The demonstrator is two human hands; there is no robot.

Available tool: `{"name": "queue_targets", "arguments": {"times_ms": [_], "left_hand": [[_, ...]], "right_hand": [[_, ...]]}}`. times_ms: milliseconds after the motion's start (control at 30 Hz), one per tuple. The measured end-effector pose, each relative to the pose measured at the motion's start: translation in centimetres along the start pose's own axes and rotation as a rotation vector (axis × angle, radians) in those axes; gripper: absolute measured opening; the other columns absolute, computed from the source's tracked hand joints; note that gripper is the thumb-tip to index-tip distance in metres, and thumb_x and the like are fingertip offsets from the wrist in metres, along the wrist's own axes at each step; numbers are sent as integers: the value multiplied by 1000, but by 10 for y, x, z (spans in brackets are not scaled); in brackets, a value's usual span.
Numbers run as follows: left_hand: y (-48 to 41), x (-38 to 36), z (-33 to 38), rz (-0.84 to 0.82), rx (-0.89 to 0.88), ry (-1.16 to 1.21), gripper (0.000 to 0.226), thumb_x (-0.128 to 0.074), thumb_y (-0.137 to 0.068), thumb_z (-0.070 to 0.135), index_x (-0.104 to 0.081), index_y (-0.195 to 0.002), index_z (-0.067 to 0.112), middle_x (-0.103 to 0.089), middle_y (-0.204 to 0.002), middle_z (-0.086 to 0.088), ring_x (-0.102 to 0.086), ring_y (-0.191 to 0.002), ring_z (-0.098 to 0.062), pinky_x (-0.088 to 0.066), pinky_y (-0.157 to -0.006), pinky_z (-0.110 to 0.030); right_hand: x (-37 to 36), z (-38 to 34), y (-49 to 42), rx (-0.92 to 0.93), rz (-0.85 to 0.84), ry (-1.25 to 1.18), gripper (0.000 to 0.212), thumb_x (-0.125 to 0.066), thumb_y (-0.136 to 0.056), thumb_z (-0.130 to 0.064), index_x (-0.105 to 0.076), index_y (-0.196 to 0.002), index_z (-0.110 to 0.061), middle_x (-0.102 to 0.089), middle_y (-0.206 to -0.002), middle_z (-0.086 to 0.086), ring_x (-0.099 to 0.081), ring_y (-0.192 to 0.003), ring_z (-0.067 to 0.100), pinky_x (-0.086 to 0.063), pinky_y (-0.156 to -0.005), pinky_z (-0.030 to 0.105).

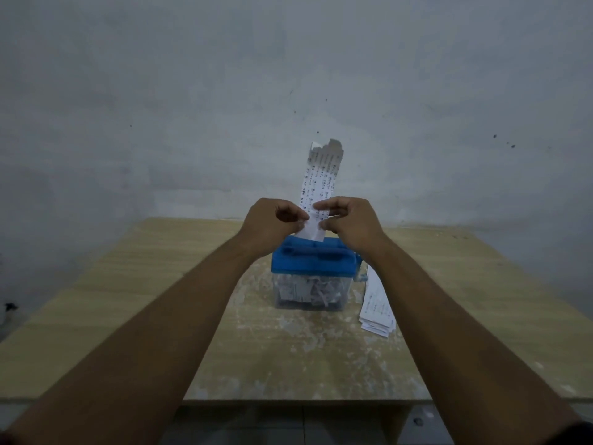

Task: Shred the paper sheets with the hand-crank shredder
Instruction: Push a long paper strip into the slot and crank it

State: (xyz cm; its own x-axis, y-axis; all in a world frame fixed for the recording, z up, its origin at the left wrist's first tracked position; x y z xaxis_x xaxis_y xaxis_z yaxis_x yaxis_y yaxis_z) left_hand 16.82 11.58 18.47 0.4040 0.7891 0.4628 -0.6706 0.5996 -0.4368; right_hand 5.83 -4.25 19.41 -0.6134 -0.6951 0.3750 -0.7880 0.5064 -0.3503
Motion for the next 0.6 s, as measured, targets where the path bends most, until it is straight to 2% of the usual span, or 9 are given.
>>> {"name": "queue_targets", "arguments": {"times_ms": [133,267,433,533,600], "left_hand": [[-3,-8,-16,-19,21,-29,18,-86,-85,5,-85,-94,22,-80,-90,10,-74,-86,0,-58,-83,-13],[-1,-19,-27,-32,29,-28,18,-84,-87,3,-85,-93,20,-79,-89,11,-71,-82,7,-52,-74,-4],[2,-24,-33,3,-7,-19,22,-78,-93,3,-84,-90,25,-80,-94,10,-72,-90,3,-57,-85,-11],[1,-30,-36,-40,-23,-34,19,-75,-95,7,-85,-96,23,-79,-94,14,-68,-89,13,-49,-84,-1],[0,-35,-37,-82,-24,-30,13,-78,-95,15,-85,-103,22,-78,-98,16,-67,-91,16,-45,-85,0]], "right_hand": [[-5,13,-4,37,3,85,39,-84,-78,8,-83,-102,-23,-77,-103,-10,-73,-93,8,-64,-85,28],[-7,25,-2,66,17,116,36,-81,-81,9,-83,-98,-23,-78,-102,-11,-73,-88,6,-63,-82,24],[-3,30,-5,66,41,96,31,-79,-84,9,-83,-99,-18,-77,-113,-2,-74,-95,14,-59,-76,13],[-4,32,-5,41,20,90,32,-80,-83,7,-83,-99,-20,-77,-105,-5,-73,-90,8,-54,-71,7],[-5,33,-5,40,17,80,32,-83,-81,5,-82,-97,-22,-78,-100,-7,-72,-88,1,-52,-69,5]]}}
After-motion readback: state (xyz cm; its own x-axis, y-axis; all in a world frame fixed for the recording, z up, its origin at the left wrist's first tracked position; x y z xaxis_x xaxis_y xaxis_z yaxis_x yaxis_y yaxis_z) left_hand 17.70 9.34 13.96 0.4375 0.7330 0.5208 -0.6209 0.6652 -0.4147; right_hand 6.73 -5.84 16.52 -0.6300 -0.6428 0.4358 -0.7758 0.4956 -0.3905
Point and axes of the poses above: each hand's wrist, its own y-axis away from the middle knuckle, its own x-axis out of the back of the hand, z = x × y, the point moved 5 cm from there along -y, towards the middle knuckle
